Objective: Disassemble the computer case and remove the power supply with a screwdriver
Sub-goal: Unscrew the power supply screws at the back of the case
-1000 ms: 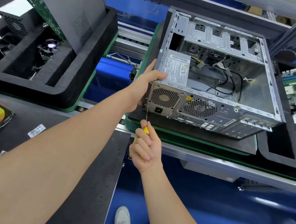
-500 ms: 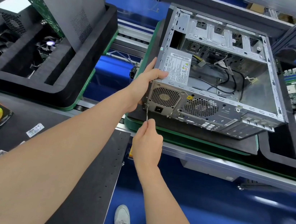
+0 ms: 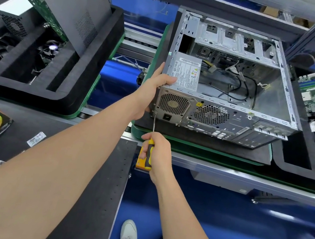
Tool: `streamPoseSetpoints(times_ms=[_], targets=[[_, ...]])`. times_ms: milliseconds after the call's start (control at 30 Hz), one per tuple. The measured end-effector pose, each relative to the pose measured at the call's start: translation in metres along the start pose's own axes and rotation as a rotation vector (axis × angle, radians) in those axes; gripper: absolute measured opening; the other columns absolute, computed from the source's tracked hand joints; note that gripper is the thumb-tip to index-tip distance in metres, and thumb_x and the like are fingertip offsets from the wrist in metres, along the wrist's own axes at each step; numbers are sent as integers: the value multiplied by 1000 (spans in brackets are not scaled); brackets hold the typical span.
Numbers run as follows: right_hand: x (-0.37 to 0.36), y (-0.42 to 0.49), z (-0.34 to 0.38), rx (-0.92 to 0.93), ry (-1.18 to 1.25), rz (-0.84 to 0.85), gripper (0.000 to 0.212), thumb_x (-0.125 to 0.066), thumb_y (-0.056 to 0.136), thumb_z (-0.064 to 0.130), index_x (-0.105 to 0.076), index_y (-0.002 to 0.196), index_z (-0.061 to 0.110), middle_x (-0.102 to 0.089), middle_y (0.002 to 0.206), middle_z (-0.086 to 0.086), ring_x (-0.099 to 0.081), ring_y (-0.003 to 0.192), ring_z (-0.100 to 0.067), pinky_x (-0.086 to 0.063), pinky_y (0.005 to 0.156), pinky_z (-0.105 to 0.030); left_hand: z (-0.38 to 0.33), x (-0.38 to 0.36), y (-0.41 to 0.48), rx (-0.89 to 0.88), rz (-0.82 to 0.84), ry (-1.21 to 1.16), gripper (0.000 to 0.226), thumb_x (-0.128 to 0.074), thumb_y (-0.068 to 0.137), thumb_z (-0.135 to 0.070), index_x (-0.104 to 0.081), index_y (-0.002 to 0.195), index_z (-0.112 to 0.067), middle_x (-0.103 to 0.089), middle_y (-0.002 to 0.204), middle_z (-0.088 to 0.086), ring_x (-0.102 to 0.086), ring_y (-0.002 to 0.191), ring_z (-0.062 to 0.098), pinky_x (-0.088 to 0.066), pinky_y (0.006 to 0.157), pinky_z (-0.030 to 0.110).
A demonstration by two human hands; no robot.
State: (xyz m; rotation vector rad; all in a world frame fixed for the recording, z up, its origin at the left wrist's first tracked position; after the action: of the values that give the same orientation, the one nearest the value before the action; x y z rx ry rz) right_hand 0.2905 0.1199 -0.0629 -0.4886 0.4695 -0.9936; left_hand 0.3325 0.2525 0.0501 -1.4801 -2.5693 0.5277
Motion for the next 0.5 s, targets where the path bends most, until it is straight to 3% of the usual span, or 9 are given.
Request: streamPoseSetpoints(times_ms=[100, 167, 233, 300, 367, 500], targets=[[-5, 1, -5, -48, 334, 207, 22, -53, 102, 20, -69, 91, 10, -56, 70, -7, -60, 57, -22, -57, 58, -34, 1, 1, 0, 5, -8, -4, 88, -67, 68, -57, -40, 150, -41, -62, 140, 2, -56, 129, 30, -36, 112, 63], [-7, -1, -12, -108, 499, 332, 28, -54, 107, 29, -71, 89, 17, -56, 74, -3, -63, 61, -18, -55, 53, -29, 1, 1, 0, 6, -8, -1, 85, -66, 72, -55, -40, 151, -39, -61, 141, 3, -55, 130, 31, -35, 113, 63], [-12, -3, -15, -181, 681, 466, 31, -49, 110, 33, -69, 92, 17, -50, 66, 1, -53, 47, -11, -46, 41, -23, -1, 0, 0, 4, -8, -2, 85, -65, 72, -52, -39, 152, -38, -58, 144, 5, -52, 133, 32, -34, 113, 63], [-19, -6, -13, -266, 896, 604, 35, -40, 113, 30, -64, 96, 11, -39, 57, 1, -32, 32, -8, -32, 30, -21, -4, -1, 0, 15, -19, -2, 88, -63, 70, -48, -38, 153, -33, -56, 146, 7, -49, 136, 34, -33, 115, 62], [-23, -6, -12, -286, 979, 641, 36, -36, 114, 28, -60, 96, 8, -36, 53, 1, -24, 29, -9, -26, 27, -21, -6, -2, 0, 23, -21, 4, 90, -62, 69, -45, -37, 154, -30, -53, 149, 8, -47, 138, 35, -31, 116, 62], [-21, -1, -15, -226, 878, 543, 28, -48, 110, 26, -68, 100, 10, -41, 51, 1, -30, 26, -11, -26, 27, -21, -7, -3, -1, 9, -19, 3, 84, -62, 76, -43, -34, 155, -35, -52, 150, 8, -45, 139, 35, -31, 116, 62]])
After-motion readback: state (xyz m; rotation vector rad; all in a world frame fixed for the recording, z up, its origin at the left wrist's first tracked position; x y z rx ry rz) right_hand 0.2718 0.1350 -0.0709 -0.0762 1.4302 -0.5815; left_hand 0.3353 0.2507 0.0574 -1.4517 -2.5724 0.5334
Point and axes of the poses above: each hand's wrist, its own y-axis towards the middle knuckle, its own x-axis out of the back of the hand, z = x × y, the point moved 6 cm from there along y, towards the middle knuckle
